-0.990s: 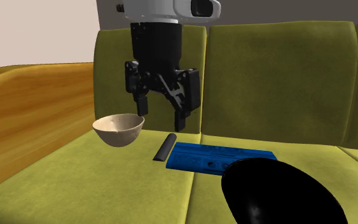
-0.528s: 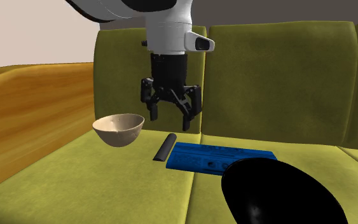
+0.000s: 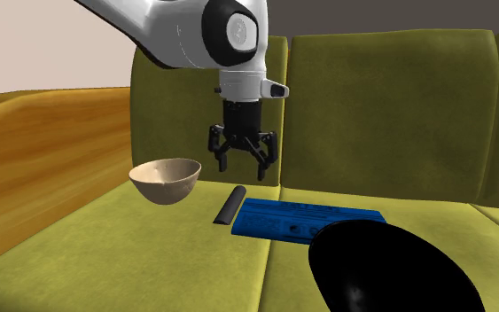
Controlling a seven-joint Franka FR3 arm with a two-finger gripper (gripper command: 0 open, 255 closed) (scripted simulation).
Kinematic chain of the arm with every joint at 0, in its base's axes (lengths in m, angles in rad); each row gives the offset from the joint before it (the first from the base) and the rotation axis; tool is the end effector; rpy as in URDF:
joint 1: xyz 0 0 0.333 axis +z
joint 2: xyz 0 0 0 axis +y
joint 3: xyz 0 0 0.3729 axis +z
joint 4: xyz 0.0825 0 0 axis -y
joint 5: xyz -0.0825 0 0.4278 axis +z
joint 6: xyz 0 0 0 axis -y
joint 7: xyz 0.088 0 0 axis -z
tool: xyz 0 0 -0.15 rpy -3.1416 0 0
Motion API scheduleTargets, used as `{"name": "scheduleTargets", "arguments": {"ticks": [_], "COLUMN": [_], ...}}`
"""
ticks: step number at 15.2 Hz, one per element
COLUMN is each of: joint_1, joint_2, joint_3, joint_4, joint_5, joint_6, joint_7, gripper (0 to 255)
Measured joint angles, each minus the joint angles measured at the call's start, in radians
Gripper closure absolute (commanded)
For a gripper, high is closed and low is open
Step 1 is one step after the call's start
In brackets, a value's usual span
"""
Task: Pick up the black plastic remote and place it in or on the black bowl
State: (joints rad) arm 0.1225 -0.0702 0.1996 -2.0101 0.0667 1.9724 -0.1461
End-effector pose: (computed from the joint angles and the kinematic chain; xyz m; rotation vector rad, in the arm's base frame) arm 0.5455 0.1913 0.4856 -3.0154 -0.6788 -0.0417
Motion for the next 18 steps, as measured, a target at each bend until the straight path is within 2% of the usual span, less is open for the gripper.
{"name": "scheduleTargets", "arguments": {"ticks": [6,12,18], "joint_1": [0.047,0.117,0.131], "joint_2": [0.214,0.45,0.51], "joint_3": [0.043,0.066,0.064], "joint_4": [0.17,0.406,0.411], "joint_5": [-0.068,-0.15,-0.17], "joint_6": [0.022,-0.007,0.042], "joint_7": [0.026,0.046,0.051], "gripper": [0,0,0]}}
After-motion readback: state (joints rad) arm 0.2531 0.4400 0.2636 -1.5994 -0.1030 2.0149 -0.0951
